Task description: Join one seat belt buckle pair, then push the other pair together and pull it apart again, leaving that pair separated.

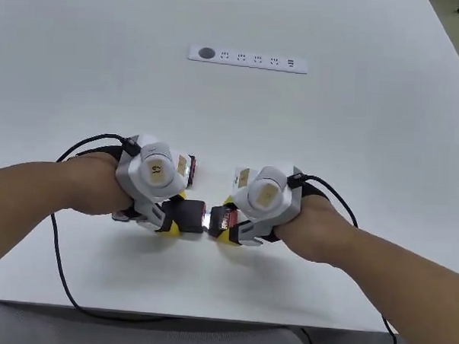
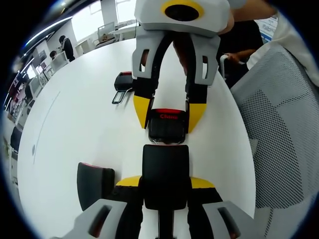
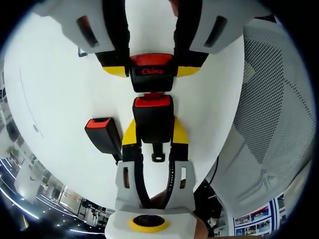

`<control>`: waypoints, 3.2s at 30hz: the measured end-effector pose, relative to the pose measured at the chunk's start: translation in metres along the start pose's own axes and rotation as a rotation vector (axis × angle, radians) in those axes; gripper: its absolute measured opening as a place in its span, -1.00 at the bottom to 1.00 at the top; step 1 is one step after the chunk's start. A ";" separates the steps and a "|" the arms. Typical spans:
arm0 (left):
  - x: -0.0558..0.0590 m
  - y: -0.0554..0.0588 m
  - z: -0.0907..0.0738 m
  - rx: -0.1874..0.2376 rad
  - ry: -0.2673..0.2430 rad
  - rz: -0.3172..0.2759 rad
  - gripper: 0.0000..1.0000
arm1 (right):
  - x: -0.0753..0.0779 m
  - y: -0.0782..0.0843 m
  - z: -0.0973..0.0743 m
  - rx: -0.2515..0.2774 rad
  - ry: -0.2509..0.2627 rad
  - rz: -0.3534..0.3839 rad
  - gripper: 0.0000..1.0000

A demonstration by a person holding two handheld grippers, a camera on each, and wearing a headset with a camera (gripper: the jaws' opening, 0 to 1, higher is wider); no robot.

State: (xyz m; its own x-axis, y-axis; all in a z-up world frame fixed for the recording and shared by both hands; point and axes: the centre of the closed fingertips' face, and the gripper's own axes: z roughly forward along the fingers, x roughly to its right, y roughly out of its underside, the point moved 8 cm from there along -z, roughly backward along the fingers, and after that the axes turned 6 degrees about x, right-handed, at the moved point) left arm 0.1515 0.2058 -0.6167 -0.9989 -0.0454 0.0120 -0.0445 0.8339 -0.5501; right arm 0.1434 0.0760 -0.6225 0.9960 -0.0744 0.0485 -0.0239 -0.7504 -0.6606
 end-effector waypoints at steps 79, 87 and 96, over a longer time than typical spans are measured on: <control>-0.084 0.019 -0.020 -0.050 -0.067 0.000 -0.34 | 0.087 0.070 -0.058 -0.081 0.038 0.070 -0.36; -0.084 0.021 -0.019 -0.055 -0.074 -0.002 -0.34 | 0.084 0.053 -0.043 -0.054 0.040 0.063 -0.36; -0.090 0.027 -0.017 -0.039 -0.069 -0.001 -0.35 | 0.080 0.025 -0.019 -0.018 0.057 0.055 -0.36</control>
State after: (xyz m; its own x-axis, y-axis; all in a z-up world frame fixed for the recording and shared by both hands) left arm 0.2398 0.2417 -0.6178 -0.9955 -0.0828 -0.0462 -0.0471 0.8548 -0.5168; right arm 0.2214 0.0384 -0.6209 0.9868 -0.1524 0.0551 -0.0804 -0.7555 -0.6502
